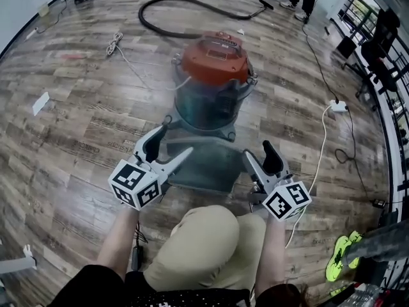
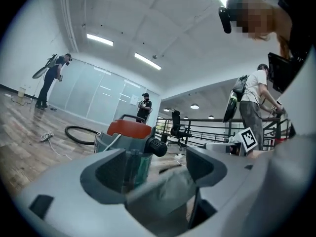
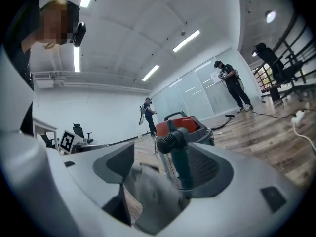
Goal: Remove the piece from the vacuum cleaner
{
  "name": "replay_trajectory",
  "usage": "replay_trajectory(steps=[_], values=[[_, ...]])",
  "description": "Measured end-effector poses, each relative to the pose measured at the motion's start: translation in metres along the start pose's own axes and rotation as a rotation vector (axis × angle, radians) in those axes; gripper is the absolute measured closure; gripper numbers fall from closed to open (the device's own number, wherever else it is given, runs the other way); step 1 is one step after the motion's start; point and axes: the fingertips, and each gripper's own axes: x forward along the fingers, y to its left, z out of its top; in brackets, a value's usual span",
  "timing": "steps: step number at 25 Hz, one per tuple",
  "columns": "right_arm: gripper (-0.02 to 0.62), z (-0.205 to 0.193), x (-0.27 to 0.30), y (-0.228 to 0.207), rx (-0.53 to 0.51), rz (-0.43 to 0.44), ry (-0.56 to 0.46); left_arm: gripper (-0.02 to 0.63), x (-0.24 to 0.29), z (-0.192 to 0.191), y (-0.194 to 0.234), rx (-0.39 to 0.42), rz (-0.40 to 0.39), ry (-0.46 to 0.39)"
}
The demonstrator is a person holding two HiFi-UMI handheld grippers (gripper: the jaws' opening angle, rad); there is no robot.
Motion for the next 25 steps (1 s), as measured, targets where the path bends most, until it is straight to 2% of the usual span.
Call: replay_trajectory(steps=[1, 2, 5, 6, 8, 9, 10, 13, 17, 25], values=[[0.256, 0.004, 0.001, 0.003, -0.004, 0.002, -0.018, 0.236, 0.001, 0.003, -0.001, 0.010, -0.006, 0.003], [0.252, 0.009, 0.000, 0.004, -0.023, -0.003, -0.034, 0.236, 0.002, 0.004, -0.002, 0.035, -0.009, 0.015], [0.256, 0.019, -0.008, 0.010, -0.067, 0.017, -0.071, 0.241, 0.003, 0.007, -0.007, 0.139, -0.007, 0.053], [0.271, 0.021, -0.011, 0.012, -0.060, 0.038, -0.072, 0.267, 0.003, 0.007, -0.009, 0.169, -0.003, 0.065], [0.457, 0.021, -0.013, 0.017, -0.046, 0.059, -0.064, 0.516, 0.001, 0.006, -0.014, 0.213, 0.007, 0.081], [0.554, 0.019, -0.013, 0.018, -0.040, 0.062, -0.057, 0.597, 0.000, 0.005, -0.016, 0.218, 0.006, 0.084], [0.581, 0.018, -0.014, 0.020, -0.034, 0.069, -0.048, 0.597, 0.001, 0.004, -0.019, 0.214, -0.002, 0.085], [0.583, 0.011, -0.015, 0.028, -0.039, 0.105, -0.017, 0.598, 0.003, 0.000, -0.027, 0.197, -0.029, 0.089], [0.583, 0.003, -0.014, 0.031, -0.145, 0.098, 0.049, 0.597, 0.005, -0.004, -0.036, 0.186, -0.046, 0.085], [0.584, 0.004, -0.017, 0.036, -0.160, 0.116, 0.046, 0.597, 0.008, -0.008, -0.043, 0.179, -0.061, 0.095]])
